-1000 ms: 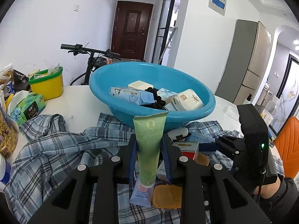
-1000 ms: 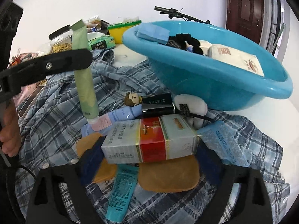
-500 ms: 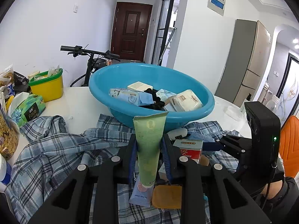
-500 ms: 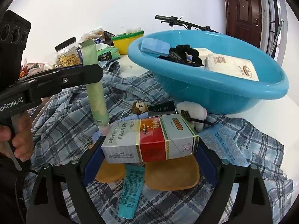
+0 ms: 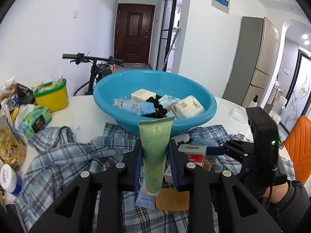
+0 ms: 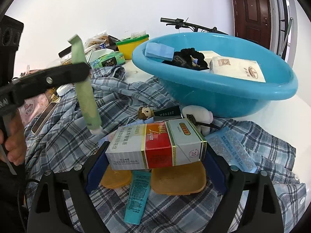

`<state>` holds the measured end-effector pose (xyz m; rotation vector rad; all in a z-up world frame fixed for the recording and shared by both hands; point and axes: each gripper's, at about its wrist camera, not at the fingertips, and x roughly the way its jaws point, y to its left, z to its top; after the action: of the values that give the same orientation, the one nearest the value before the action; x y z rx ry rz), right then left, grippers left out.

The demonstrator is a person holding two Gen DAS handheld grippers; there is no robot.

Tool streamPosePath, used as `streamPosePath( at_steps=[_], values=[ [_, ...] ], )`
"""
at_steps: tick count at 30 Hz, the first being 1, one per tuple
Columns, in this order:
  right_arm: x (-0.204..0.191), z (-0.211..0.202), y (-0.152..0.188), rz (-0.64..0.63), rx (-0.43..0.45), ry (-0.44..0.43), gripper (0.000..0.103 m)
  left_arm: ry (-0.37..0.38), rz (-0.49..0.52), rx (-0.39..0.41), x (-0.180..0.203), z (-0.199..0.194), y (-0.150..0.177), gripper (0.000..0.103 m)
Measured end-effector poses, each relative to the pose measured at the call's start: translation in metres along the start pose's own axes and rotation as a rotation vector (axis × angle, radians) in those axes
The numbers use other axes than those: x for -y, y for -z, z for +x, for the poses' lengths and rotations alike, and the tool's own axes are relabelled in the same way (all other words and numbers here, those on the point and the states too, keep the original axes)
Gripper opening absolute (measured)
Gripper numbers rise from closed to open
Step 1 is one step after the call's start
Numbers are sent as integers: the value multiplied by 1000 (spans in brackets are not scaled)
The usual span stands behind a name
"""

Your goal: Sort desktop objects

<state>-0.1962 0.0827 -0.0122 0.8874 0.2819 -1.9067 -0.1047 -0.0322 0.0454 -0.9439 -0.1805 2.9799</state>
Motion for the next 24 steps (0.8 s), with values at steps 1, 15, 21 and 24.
streamPosePath(
  at_steps=[1,15,21,24],
  values=[
    [0,0,0,1,0,-1,89,-4,6,4,1,-3,-3,28],
    [4,-7,0,21,13,-15,89,-13,60,103,27,-17,-74,28],
    [9,-9,0,41,19,-9,89,3,69,118,34,1,-101,28],
    [12,-11,0,48,25,-8,89,14,68,121,34,11,-112,28]
  ],
)
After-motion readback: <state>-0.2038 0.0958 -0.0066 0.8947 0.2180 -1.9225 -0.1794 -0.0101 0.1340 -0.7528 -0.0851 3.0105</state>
